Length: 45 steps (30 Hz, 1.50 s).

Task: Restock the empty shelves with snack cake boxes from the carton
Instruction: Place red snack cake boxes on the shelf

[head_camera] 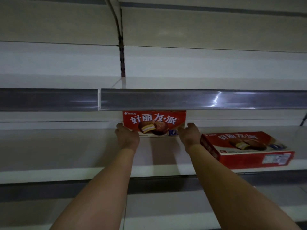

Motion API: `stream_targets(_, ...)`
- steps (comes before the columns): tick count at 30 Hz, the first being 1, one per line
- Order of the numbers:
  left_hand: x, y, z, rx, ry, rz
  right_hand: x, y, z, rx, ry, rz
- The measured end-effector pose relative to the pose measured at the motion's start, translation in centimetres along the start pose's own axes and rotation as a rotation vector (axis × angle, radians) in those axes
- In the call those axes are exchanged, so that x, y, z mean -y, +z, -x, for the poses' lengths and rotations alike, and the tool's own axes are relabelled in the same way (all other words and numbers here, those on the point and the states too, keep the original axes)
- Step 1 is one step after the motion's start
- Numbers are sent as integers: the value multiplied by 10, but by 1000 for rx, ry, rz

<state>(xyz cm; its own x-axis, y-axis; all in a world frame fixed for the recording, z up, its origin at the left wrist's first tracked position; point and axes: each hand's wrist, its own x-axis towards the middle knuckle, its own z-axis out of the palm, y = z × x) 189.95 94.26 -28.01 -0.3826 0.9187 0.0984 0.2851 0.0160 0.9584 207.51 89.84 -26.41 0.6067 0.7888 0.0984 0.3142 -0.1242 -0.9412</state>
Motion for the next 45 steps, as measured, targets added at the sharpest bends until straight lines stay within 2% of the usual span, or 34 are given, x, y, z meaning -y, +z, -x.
stream_targets(2,-5,10,11,10,34,-39,6,-19,1,-100,-59,25)
stream_targets(5,-23,29,40,129,96,-68,13,-60,0,-281,-119,59)
stream_targets(8,-48,53,76,275,215,-250,13,-112,-11,-428,-94,201)
stream_targets(10,-58,68,95,430,186,-296,1,-144,-23,-431,-50,323)
stream_targets(12,-64,81,111,578,111,-322,-18,-176,-30,-420,31,545)
stream_targets(14,-67,92,126,671,21,-294,-41,-201,-31,-489,126,709)
stream_targets(16,-69,100,137,700,-90,-173,-62,-222,-35,-537,248,600)
stream_targets(18,-69,104,144,713,-187,-77,-79,-232,-37,-450,372,379)
stream_targets(20,-66,106,149,775,-236,-25,-88,-234,-35,-334,391,295)
stream_targets(22,-64,104,154,815,-268,39,-89,-232,-28,-298,354,281)
stream_targets(29,-42,62,131,609,-245,48,-66,-205,-8,-49,234,398)
stream_targets(32,-31,39,114,499,-138,36,-49,-185,6,-7,133,487)
stream_targets(36,-17,5,95,283,72,-61,-35,-146,20,31,-24,387)
stream_targets(39,-8,-24,77,73,255,-302,-27,-109,35,45,-91,268)
stream_targets(42,2,-45,56,-14,268,-372,-24,-73,43,79,-101,247)
stream_targets(45,10,-57,47,-12,235,-336,-22,-46,40,101,-47,193)
